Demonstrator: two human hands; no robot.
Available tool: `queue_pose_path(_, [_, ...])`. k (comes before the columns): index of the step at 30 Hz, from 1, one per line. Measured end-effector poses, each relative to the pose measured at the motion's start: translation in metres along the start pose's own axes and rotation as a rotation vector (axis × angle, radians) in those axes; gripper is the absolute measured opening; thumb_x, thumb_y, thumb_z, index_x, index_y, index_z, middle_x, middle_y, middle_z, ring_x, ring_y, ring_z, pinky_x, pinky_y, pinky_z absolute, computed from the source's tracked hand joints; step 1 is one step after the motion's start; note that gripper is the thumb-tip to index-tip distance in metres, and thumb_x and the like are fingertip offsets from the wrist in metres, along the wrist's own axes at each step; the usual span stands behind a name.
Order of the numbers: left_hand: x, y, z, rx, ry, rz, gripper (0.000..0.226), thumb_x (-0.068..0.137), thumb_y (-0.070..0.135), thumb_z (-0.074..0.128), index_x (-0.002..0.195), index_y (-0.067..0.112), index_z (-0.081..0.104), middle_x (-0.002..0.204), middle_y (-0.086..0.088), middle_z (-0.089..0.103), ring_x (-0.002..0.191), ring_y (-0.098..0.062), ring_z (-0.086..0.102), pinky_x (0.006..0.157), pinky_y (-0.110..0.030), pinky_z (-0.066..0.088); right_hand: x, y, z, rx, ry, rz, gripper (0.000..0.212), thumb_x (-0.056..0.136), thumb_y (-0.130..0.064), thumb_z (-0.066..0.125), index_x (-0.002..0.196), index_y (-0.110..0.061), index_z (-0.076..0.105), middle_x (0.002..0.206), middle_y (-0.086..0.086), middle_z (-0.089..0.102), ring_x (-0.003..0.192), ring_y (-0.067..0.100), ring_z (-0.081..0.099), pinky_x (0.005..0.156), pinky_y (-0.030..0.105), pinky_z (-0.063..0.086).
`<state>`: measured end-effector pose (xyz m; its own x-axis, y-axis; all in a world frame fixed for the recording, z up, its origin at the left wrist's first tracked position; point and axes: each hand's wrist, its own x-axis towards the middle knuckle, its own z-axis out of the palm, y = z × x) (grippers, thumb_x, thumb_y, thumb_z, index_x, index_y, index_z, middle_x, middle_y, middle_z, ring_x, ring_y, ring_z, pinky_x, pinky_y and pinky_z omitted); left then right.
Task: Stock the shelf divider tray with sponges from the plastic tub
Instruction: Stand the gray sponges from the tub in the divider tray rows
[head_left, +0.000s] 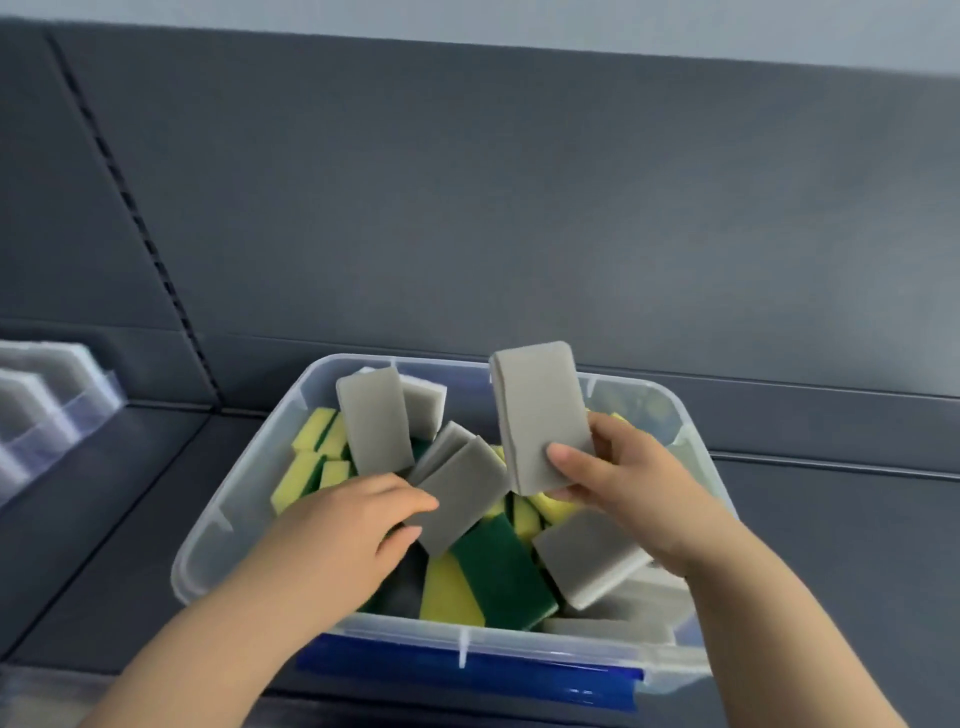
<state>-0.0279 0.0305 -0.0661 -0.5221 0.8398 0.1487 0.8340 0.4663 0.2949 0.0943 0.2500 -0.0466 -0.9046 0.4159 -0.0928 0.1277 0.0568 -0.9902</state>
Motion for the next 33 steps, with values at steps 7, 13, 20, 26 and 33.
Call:
queue_pose_path(7, [0.031,0.050,0.008,-0.089,-0.250,0.156,0.025,0.086,0.039,0.059,0.111,0.042,0.061,0.088,0.030,0.051,0.083,0.013,0.049,0.073,-0.013,0.043,-0.032,0.003,-0.026,-0.310,0.256,-0.117,0.044,0.081,-0.034,0.064,0.123,-0.036,0.051,0.104,-0.015,0.064,0.090,0.009,0.064,0.075,0.028,0.049])
queue_pose_path(13, [0.065,0.073,0.011,-0.096,-0.215,0.148,0.029,0.085,0.042,0.061,0.112,0.035,0.061,0.103,0.017,0.059,0.087,-0.001,0.054,0.078,-0.027,0.048,-0.057,0.013,-0.049,-0.359,0.507,-0.212,0.046,0.081,-0.027,0.065,0.118,-0.046,0.047,0.094,-0.029,0.059,0.081,-0.009,0.058,0.060,0.009,0.041])
queue_pose_path(20, [0.094,0.099,0.052,-0.014,-0.500,0.036,0.052,0.080,0.057,0.059,0.120,0.026,0.046,0.101,0.010,0.051,0.084,-0.008,0.050,0.065,-0.026,0.040,-0.071,0.010,-0.060,-0.279,0.585,-0.297,0.044,0.079,-0.026,0.064,0.110,-0.051,0.047,0.097,-0.028,0.062,0.085,-0.007,0.060,0.064,0.010,0.044])
queue_pose_path(26, [0.094,0.095,0.053,-0.121,-0.515,-0.008,0.048,0.068,0.065,0.063,0.099,0.036,0.041,0.093,0.018,0.048,0.081,-0.003,0.050,0.062,-0.024,0.041,-0.072,0.015,-0.062,-0.251,0.561,-0.287,0.040,0.080,-0.024,0.064,0.105,-0.051,0.049,0.094,-0.031,0.062,0.084,-0.009,0.059,0.063,0.002,0.042])
queue_pose_path(33, [0.071,0.081,0.030,-0.453,-0.196,-0.137,0.066,0.069,0.059,0.067,0.119,0.057,0.024,0.096,0.021,0.055,0.084,0.001,0.057,0.073,-0.026,0.050,-0.061,0.021,-0.053,-0.125,0.501,-0.220,0.044,0.081,-0.029,0.062,0.124,-0.031,0.051,0.102,-0.013,0.065,0.089,0.005,0.064,0.080,0.034,0.054])
